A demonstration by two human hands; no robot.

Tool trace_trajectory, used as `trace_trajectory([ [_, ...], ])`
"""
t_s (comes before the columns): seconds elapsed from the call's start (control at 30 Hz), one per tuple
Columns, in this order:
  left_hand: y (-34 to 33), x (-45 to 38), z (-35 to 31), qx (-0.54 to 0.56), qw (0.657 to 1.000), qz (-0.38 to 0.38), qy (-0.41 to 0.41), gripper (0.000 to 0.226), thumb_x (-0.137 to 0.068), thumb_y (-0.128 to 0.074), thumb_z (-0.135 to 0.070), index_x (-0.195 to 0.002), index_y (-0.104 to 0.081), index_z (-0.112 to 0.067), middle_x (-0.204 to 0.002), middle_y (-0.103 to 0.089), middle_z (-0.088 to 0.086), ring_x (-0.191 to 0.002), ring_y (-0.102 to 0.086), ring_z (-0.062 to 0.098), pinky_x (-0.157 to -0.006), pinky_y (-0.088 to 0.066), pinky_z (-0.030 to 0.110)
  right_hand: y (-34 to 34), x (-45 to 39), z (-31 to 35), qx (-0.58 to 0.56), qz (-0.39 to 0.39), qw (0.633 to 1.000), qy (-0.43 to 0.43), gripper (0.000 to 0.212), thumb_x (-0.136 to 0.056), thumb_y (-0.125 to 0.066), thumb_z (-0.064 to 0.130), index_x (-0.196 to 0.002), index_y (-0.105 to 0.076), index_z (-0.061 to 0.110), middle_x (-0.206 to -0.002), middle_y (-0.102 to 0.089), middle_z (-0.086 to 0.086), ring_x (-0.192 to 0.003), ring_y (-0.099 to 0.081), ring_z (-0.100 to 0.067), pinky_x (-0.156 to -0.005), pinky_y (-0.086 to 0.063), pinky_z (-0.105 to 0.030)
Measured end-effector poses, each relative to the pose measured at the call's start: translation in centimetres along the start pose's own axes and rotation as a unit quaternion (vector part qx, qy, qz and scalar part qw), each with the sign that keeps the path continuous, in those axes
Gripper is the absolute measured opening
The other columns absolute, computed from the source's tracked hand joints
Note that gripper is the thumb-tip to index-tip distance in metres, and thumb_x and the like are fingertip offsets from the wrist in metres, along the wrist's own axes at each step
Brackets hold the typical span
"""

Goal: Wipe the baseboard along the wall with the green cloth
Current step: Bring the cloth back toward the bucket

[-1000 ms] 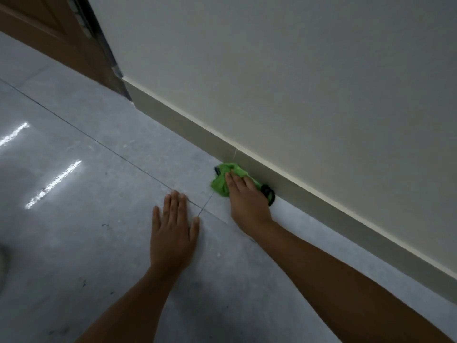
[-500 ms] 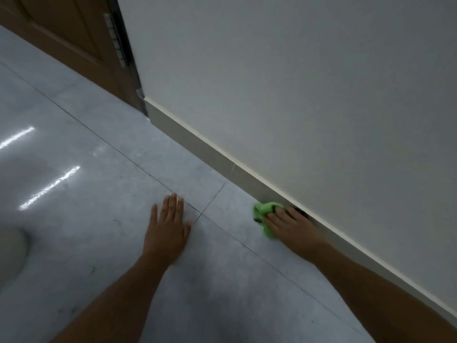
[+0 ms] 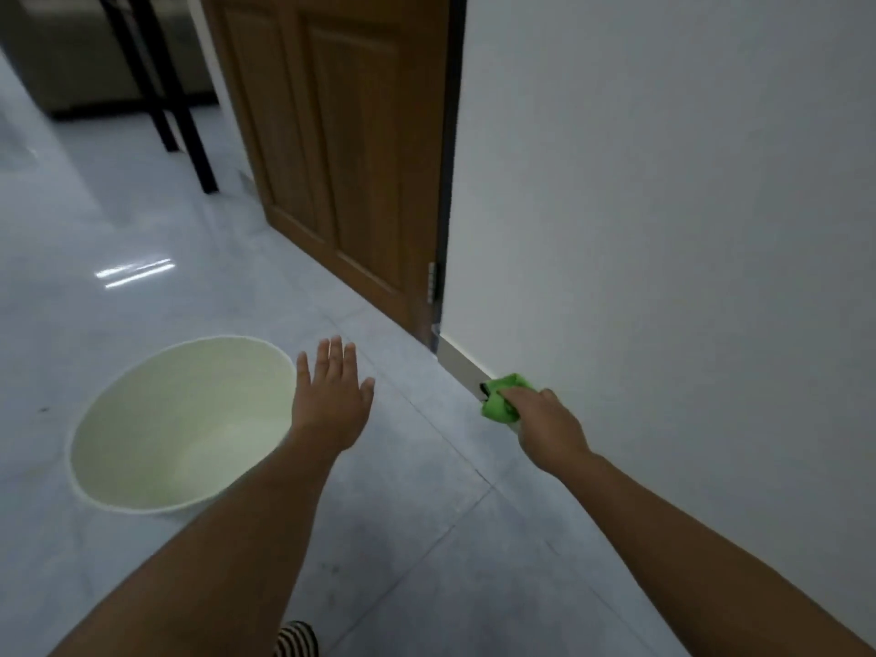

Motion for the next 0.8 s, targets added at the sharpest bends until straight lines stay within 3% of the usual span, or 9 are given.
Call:
trace_trajectory([
  [0.17,3.6,3.8,9.8,0.018,0.995,0.002,0.094,0.062,-0.098,-0.009,-0.042,-0.148,0.000,-0.006,-0.157,0.004,0.013,-0.143,0.009,0.026,-0.114,0.006,0.047,2.3,-3.3,14.8,-0.083,-0.042,0.990,0.103,0.057,-0.082,-0.046,-0.005,-0.135,-0.049,0.018,-0.131,-0.054,-0.010,-0.116,-0.045,-0.032,-0.092,-0.040,-0.033],
  [0.4,0.9,8.4,17.6,0.068,0.981,0.028,0.178,0.062,-0.099,-0.013,-0.042,-0.148,0.001,-0.007,-0.157,0.004,0.012,-0.143,0.009,0.025,-0.115,0.005,0.047,-1.7,-4.0,29.3,-0.040,-0.034,0.975,0.216,0.059,-0.084,-0.045,-0.003,-0.138,-0.042,0.020,-0.142,-0.048,0.000,-0.114,-0.045,-0.028,-0.088,-0.041,-0.036],
  [0.5,-0.7,8.9,18.3,0.100,0.977,0.038,0.183,0.062,-0.099,-0.014,-0.041,-0.148,0.002,-0.007,-0.157,0.006,0.012,-0.143,0.010,0.024,-0.114,0.007,0.046,-6.1,-3.5,30.9,0.013,-0.009,0.974,0.225,0.058,-0.086,-0.048,0.004,-0.141,-0.038,0.022,-0.147,-0.042,0.000,-0.114,-0.044,-0.028,-0.086,-0.040,-0.037],
  [0.57,-1.7,9.2,18.5,0.108,0.976,0.045,0.183,0.062,-0.099,-0.014,-0.041,-0.147,0.003,-0.007,-0.157,0.007,0.012,-0.143,0.010,0.024,-0.114,0.008,0.046,-9.4,-2.8,30.3,0.050,0.038,0.973,0.222,0.051,-0.094,-0.043,0.019,-0.144,-0.032,0.025,-0.153,-0.032,0.000,-0.122,-0.038,-0.029,-0.093,-0.037,-0.038],
  [0.67,-2.7,9.2,18.8,0.118,0.975,0.051,0.180,0.062,-0.099,-0.015,-0.041,-0.148,0.004,-0.007,-0.157,0.007,0.012,-0.143,0.011,0.024,-0.114,0.008,0.046,-12.3,-2.0,29.1,0.027,0.092,0.976,0.194,0.052,-0.097,-0.029,0.044,-0.147,-0.021,0.033,-0.159,-0.013,0.004,-0.139,-0.018,-0.029,-0.111,-0.021,-0.046],
  [0.8,-2.4,8.7,19.0,0.113,0.978,0.044,0.172,0.061,-0.099,-0.015,-0.041,-0.148,0.003,-0.008,-0.157,0.007,0.011,-0.143,0.011,0.024,-0.114,0.008,0.046,-12.0,-2.0,29.3,0.032,0.096,0.974,0.202,0.059,-0.095,-0.027,0.052,-0.149,-0.011,0.035,-0.160,-0.004,0.005,-0.142,-0.008,-0.029,-0.115,-0.005,-0.052],
])
Point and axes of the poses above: each hand's wrist, its own x-axis away from the middle knuckle, its own y-axis out of the back of the hand, z = x × y, the point moved 9 cm from there along -x, towards the middle knuckle
